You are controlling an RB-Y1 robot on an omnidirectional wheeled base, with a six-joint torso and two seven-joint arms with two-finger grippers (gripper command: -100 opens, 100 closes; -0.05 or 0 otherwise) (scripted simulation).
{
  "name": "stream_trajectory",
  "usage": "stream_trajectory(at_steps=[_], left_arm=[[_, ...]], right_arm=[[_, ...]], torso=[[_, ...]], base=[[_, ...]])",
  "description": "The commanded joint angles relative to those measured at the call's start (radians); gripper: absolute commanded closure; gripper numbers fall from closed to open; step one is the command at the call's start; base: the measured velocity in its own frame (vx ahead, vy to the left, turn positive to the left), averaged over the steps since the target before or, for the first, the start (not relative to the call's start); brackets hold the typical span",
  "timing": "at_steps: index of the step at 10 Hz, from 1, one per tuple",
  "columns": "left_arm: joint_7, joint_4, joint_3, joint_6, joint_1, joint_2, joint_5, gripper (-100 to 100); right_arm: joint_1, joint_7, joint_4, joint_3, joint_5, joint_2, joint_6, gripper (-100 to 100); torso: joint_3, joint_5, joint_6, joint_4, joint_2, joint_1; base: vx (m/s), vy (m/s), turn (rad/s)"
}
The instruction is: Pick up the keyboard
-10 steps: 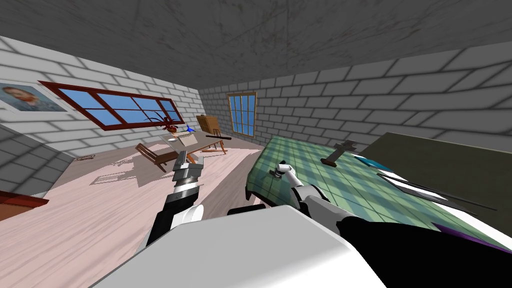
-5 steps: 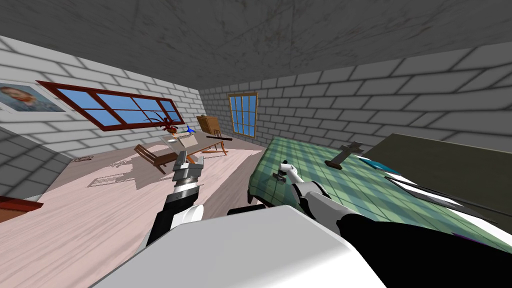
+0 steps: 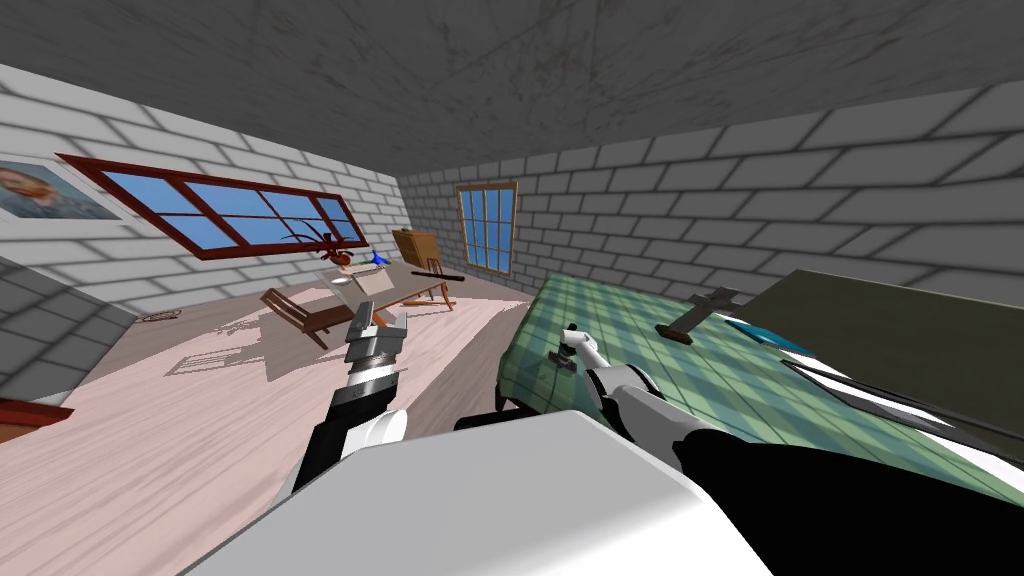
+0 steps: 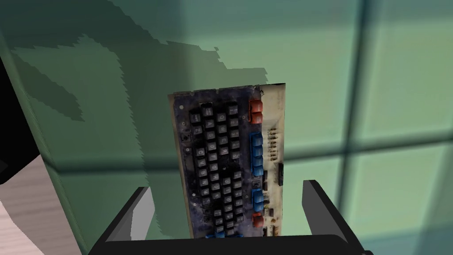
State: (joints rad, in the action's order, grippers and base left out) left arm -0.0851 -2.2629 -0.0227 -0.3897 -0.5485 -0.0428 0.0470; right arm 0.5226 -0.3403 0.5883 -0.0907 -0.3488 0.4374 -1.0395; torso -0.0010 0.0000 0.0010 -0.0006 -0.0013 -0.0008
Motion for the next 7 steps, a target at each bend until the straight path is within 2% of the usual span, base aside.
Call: stream_trajectory(at_steps=[1, 2, 5, 6, 7], left_arm=[[0.000, 0.000, 0.000, 0.000, 0.000, 0.000, 0.000, 0], [0.000, 0.000, 0.000, 0.000, 0.000, 0.000, 0.000, 0], [0.000, 0.000, 0.000, 0.000, 0.000, 0.000, 0.000, 0], [0.000, 0.000, 0.000, 0.000, 0.000, 0.000, 0.000, 0], [0.000, 0.000, 0.000, 0.000, 0.000, 0.000, 0.000, 0]], right_arm=[[0.000, 0.000, 0.000, 0.000, 0.000, 0.000, 0.000, 0], [-0.013, 0.004, -0.014, -0.002, 0.005, -0.011, 0.029, -100], [-0.032, 0.010, -0.035, -0.005, 0.013, -0.029, 0.073, -100], [-0.037, 0.004, -0.011, -0.004, 0.013, -0.026, 0.053, -100], [-0.038, 0.004, -0.012, -0.004, 0.013, -0.027, 0.056, 100]], torso=[[0.000, 0.000, 0.000, 0.000, 0.000, 0.000], [0.001, 0.000, 0.000, 0.000, 0.001, 0.000], [0.001, 0.000, 0.000, 0.000, 0.002, 0.000], [0.001, 0.000, 0.000, 0.000, 0.002, 0.000], [0.001, 0.000, 0.000, 0.000, 0.002, 0.000]], base=[[0.000, 0.000, 0.000], [0.010, -0.002, -0.007], [0.000, 0.000, 0.000], [0.000, 0.000, 0.000], [0.000, 0.000, 0.000]])
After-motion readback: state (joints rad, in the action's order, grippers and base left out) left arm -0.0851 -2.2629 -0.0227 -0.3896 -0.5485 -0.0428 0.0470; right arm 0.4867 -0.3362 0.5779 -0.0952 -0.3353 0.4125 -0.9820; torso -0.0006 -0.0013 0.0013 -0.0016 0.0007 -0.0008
